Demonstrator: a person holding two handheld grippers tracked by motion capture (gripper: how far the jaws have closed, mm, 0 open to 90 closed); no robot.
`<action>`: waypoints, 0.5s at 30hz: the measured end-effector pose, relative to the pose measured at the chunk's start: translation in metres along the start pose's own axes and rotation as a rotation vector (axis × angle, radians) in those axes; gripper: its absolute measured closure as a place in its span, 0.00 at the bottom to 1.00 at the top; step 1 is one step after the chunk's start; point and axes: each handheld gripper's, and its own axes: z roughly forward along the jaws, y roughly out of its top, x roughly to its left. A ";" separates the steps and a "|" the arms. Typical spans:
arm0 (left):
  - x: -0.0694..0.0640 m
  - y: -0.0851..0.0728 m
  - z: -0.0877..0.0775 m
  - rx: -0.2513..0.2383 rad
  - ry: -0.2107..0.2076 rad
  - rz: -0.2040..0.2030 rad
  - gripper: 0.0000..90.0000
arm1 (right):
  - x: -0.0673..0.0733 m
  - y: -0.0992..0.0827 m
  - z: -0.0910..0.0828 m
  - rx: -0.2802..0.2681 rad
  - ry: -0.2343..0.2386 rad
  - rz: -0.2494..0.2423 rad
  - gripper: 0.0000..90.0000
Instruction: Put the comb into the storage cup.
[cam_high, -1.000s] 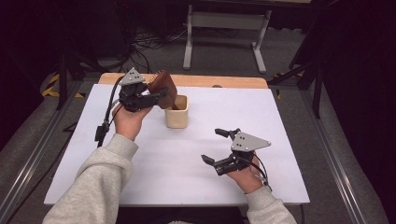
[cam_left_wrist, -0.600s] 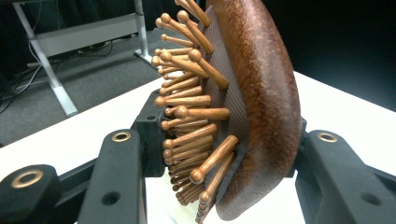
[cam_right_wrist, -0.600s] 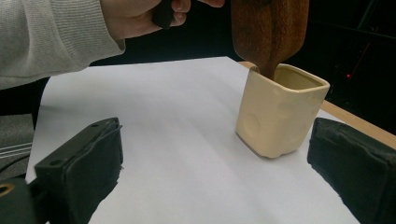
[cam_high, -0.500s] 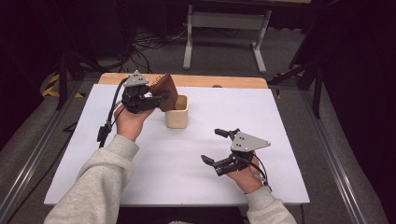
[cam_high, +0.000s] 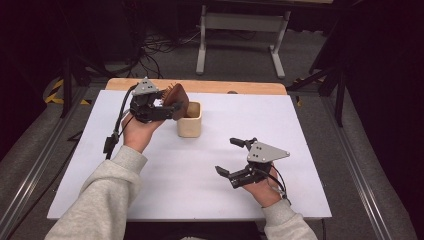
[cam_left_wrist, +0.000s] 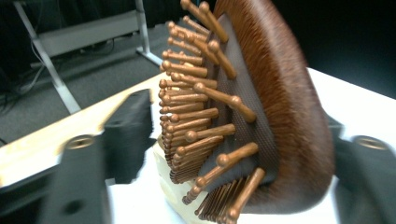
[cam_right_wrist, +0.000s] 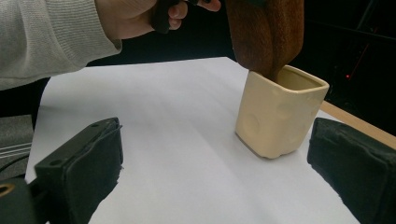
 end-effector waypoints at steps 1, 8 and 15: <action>0.000 0.001 -0.002 -0.003 0.012 0.012 0.17 | 0.000 0.000 0.000 0.001 -0.002 0.001 0.05; 0.002 0.001 -0.018 -0.035 0.032 0.023 0.00 | -0.001 0.000 -0.001 -0.002 -0.006 0.001 0.04; -0.002 0.001 -0.044 -0.058 0.017 0.057 0.00 | -0.002 0.002 -0.004 -0.010 -0.016 0.003 0.04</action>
